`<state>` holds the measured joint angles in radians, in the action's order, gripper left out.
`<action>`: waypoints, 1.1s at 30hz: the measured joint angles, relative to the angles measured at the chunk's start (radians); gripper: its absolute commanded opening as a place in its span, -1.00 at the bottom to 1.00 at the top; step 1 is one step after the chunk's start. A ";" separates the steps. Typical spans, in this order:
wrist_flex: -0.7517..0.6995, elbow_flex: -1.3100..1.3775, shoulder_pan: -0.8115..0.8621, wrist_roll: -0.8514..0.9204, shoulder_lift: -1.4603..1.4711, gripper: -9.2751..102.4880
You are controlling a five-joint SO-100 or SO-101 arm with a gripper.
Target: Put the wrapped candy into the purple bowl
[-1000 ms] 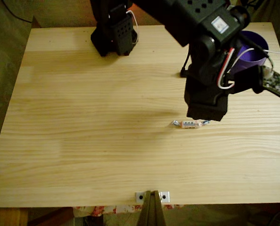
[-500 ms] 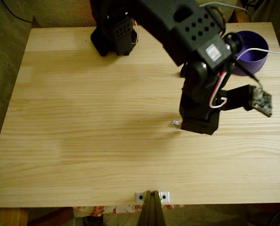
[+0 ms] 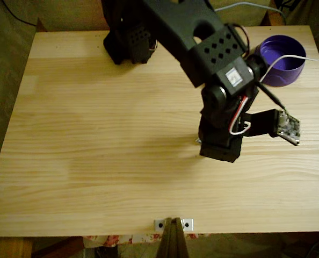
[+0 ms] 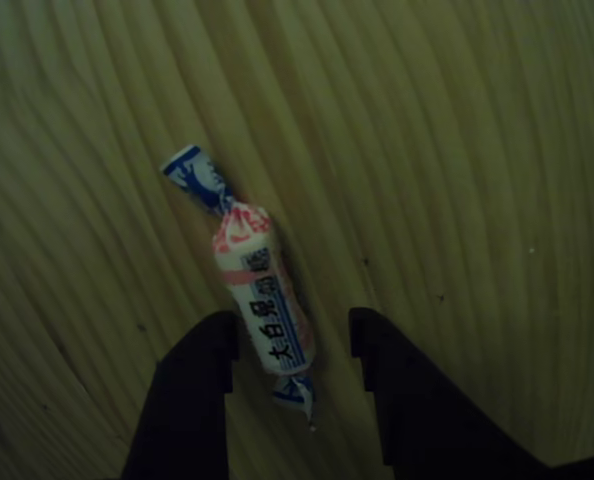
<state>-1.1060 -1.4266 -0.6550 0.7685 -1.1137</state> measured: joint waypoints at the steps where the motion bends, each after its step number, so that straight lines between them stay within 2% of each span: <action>1: 0.000 0.002 0.000 0.000 0.000 -0.44; 11: 0.000 0.005 -0.026 -0.012 0.017 -0.53; 15: 0.000 0.008 -0.032 -0.040 0.023 -0.78; 19: 0.000 0.014 -0.037 -0.069 0.032 -0.84; 27: -0.014 0.020 -0.043 -0.095 0.032 -0.86; 33: -0.081 0.048 -0.060 -0.259 -0.057 -0.85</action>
<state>-1.1873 -1.3790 -0.7148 0.5093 -1.1704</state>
